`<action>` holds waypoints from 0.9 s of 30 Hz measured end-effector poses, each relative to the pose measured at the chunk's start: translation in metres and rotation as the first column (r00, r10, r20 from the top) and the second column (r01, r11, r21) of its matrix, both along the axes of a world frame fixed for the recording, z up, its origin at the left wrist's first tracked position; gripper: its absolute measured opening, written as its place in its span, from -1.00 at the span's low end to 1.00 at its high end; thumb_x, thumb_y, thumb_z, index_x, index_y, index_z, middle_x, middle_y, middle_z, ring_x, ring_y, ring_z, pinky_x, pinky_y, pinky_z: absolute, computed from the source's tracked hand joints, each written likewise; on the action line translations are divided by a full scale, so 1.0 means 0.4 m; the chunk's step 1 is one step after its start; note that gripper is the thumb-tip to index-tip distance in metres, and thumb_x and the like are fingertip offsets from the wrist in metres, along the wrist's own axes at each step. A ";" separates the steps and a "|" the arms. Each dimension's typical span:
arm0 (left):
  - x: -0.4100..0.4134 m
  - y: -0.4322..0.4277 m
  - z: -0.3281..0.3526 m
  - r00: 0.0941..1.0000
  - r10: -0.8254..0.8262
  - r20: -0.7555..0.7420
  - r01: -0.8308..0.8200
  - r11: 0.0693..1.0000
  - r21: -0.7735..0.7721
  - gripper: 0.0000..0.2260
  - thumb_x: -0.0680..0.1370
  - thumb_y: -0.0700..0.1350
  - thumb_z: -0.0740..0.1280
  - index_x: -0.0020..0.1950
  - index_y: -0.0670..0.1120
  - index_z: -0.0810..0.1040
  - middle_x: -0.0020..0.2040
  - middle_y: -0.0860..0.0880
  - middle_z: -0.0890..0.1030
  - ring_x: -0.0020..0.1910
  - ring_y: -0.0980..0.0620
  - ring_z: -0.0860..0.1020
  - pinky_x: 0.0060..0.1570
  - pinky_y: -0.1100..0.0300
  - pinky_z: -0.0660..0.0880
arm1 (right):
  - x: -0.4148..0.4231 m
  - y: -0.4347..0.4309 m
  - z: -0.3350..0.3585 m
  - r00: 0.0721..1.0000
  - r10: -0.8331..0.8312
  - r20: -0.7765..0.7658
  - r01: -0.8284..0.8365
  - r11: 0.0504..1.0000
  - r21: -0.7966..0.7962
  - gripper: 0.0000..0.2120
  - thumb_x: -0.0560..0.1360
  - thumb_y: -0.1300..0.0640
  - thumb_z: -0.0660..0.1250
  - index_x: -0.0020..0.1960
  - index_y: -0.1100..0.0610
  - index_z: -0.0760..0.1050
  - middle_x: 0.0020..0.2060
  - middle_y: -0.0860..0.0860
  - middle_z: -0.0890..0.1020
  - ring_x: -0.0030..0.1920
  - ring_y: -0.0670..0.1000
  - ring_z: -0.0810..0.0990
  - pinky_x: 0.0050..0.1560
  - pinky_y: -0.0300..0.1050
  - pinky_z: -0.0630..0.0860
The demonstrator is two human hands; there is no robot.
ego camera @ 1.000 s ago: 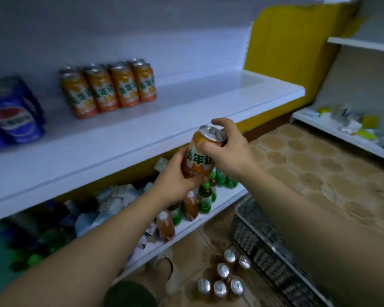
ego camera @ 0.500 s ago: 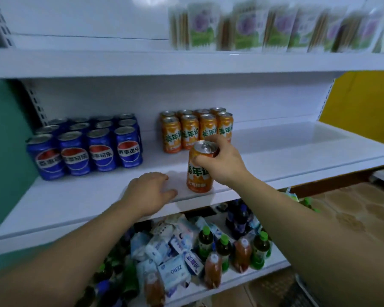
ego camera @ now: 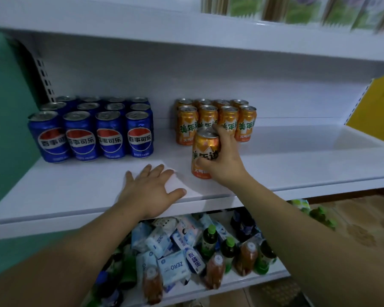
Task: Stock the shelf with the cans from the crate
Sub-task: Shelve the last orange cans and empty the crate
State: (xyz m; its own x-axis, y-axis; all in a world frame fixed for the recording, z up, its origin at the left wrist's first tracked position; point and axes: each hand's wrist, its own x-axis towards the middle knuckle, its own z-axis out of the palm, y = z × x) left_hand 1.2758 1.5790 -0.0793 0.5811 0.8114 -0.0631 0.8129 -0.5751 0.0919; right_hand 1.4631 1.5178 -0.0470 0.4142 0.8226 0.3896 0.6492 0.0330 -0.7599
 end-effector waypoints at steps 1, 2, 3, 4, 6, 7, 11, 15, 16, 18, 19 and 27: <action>0.001 0.000 0.000 1.000 0.000 -0.003 0.000 1.000 0.000 -0.32 0.50 0.42 -0.06 0.56 0.17 -0.03 0.59 0.10 -0.06 0.56 0.02 -0.11 0.46 -0.25 -0.13 | 0.001 0.003 -0.009 1.000 -0.008 0.014 0.008 1.000 -0.010 -0.18 0.38 0.11 0.51 0.49 -0.09 0.13 0.36 0.06 0.25 0.22 -0.05 0.29 0.22 -0.18 0.30; 0.001 0.000 0.000 1.000 0.001 -0.006 -0.001 1.000 0.000 -0.32 0.50 0.42 -0.06 0.56 0.17 -0.03 0.59 0.10 -0.06 0.56 0.02 -0.11 0.46 -0.25 -0.13 | 0.004 0.010 -0.013 1.000 -0.016 0.018 0.016 1.000 -0.020 -0.14 0.37 0.10 0.52 0.50 -0.11 0.10 0.37 0.07 0.22 0.24 -0.03 0.29 0.23 -0.17 0.29; 0.001 0.001 0.000 1.000 0.003 -0.007 -0.003 1.000 0.002 -0.32 0.50 0.42 -0.06 0.56 0.16 -0.04 0.59 0.10 -0.07 0.56 0.02 -0.11 0.46 -0.25 -0.13 | 0.007 0.024 -0.014 1.000 -0.020 0.020 0.021 0.999 -0.028 -0.12 0.37 0.09 0.53 0.51 -0.13 0.08 0.38 0.06 0.22 0.29 0.01 0.30 0.25 -0.14 0.30; 0.000 0.002 0.000 1.000 0.004 -0.011 -0.004 1.000 0.001 -0.31 0.50 0.43 -0.07 0.56 0.16 -0.04 0.59 0.10 -0.07 0.56 0.02 -0.12 0.46 -0.26 -0.13 | 0.009 0.039 -0.014 1.000 -0.020 0.023 0.020 0.999 -0.026 -0.11 0.38 0.08 0.53 0.52 -0.13 0.06 0.40 0.06 0.23 0.34 0.06 0.32 0.29 -0.09 0.32; 0.000 0.004 -0.002 1.000 0.004 -0.014 -0.004 1.000 0.000 -0.31 0.50 0.43 -0.08 0.56 0.15 -0.04 0.59 0.10 -0.08 0.56 0.02 -0.12 0.46 -0.26 -0.13 | 0.014 0.071 -0.018 1.000 -0.006 0.019 0.007 1.000 -0.013 -0.09 0.39 0.07 0.52 0.54 -0.11 0.03 0.43 0.03 0.29 0.39 0.10 0.34 0.36 0.03 0.37; 0.000 0.004 -0.003 1.000 0.004 -0.012 -0.004 1.000 0.000 -0.30 0.50 0.43 -0.08 0.56 0.15 -0.04 0.59 0.10 -0.08 0.56 0.02 -0.12 0.46 -0.26 -0.13 | 0.015 0.085 -0.021 1.000 -0.003 0.012 0.003 1.000 -0.012 -0.09 0.40 0.06 0.51 0.55 -0.11 0.01 0.43 0.03 0.31 0.39 0.11 0.36 0.36 0.07 0.38; 0.001 0.003 -0.002 1.000 -0.002 -0.010 0.002 1.000 0.006 -0.30 0.50 0.43 -0.08 0.56 0.15 -0.04 0.59 0.09 -0.07 0.56 0.01 -0.12 0.46 -0.26 -0.12 | 0.017 0.122 -0.036 1.000 0.007 -0.014 -0.007 1.000 0.001 -0.14 0.46 0.09 0.46 0.56 -0.07 0.00 0.43 0.02 0.36 0.38 0.07 0.39 0.28 -0.15 0.37; 0.000 0.003 -0.002 1.000 -0.004 -0.005 0.004 1.000 -0.003 -0.30 0.50 0.43 -0.07 0.56 0.15 -0.04 0.59 0.09 -0.07 0.56 0.02 -0.13 0.46 -0.25 -0.13 | 0.010 0.148 -0.044 0.999 0.022 -0.043 -0.021 1.000 0.006 -0.24 0.48 0.13 0.43 0.54 0.00 0.08 0.38 0.02 0.43 0.34 0.06 0.45 0.23 -0.18 0.39; 0.000 0.003 -0.003 1.000 -0.004 -0.004 0.004 1.000 -0.002 -0.31 0.50 0.42 -0.07 0.56 0.15 -0.04 0.59 0.09 -0.07 0.56 0.02 -0.13 0.46 -0.25 -0.14 | 0.009 0.156 -0.047 0.998 0.029 -0.055 -0.029 1.000 0.001 -0.24 0.49 0.12 0.42 0.54 -0.01 0.07 0.37 0.03 0.44 0.33 0.08 0.46 0.28 -0.08 0.42; 0.000 0.004 -0.002 1.000 -0.005 0.000 0.005 1.000 -0.001 -0.31 0.50 0.42 -0.06 0.56 0.15 -0.04 0.59 0.09 -0.07 0.56 0.02 -0.13 0.46 -0.25 -0.14 | 0.010 0.171 -0.050 0.996 0.032 -0.079 -0.033 0.999 -0.017 -0.24 0.50 0.11 0.41 0.55 -0.02 0.04 0.36 0.04 0.45 0.32 0.10 0.48 0.30 0.04 0.44; 0.000 0.004 -0.002 1.000 -0.005 0.001 0.005 1.000 -0.002 -0.31 0.50 0.42 -0.06 0.56 0.15 -0.04 0.59 0.09 -0.07 0.56 0.02 -0.13 0.46 -0.26 -0.14 | 0.011 0.176 -0.051 0.996 0.025 -0.080 -0.028 0.999 -0.031 -0.24 0.51 0.11 0.39 0.55 -0.01 0.01 0.35 0.05 0.46 0.31 0.11 0.48 0.28 0.00 0.44; -0.003 0.010 -0.003 1.000 -0.011 0.012 0.011 1.000 -0.007 -0.31 0.49 0.43 -0.05 0.56 0.15 -0.02 0.59 0.09 -0.05 0.56 0.01 -0.11 0.45 -0.26 -0.13 | 0.004 0.188 -0.052 0.999 -0.033 0.004 0.033 0.991 -0.128 -0.28 0.58 0.05 0.28 0.57 0.04 -0.08 0.33 0.15 0.47 0.27 0.23 0.47 0.16 -0.06 0.39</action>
State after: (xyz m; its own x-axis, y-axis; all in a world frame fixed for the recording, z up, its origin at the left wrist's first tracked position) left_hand 1.2747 1.5831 -0.0806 0.5906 0.8046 -0.0620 0.8055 -0.5831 0.1062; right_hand 1.4649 1.5930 -0.0676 0.4411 0.8517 0.2830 0.6499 -0.0856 -0.7552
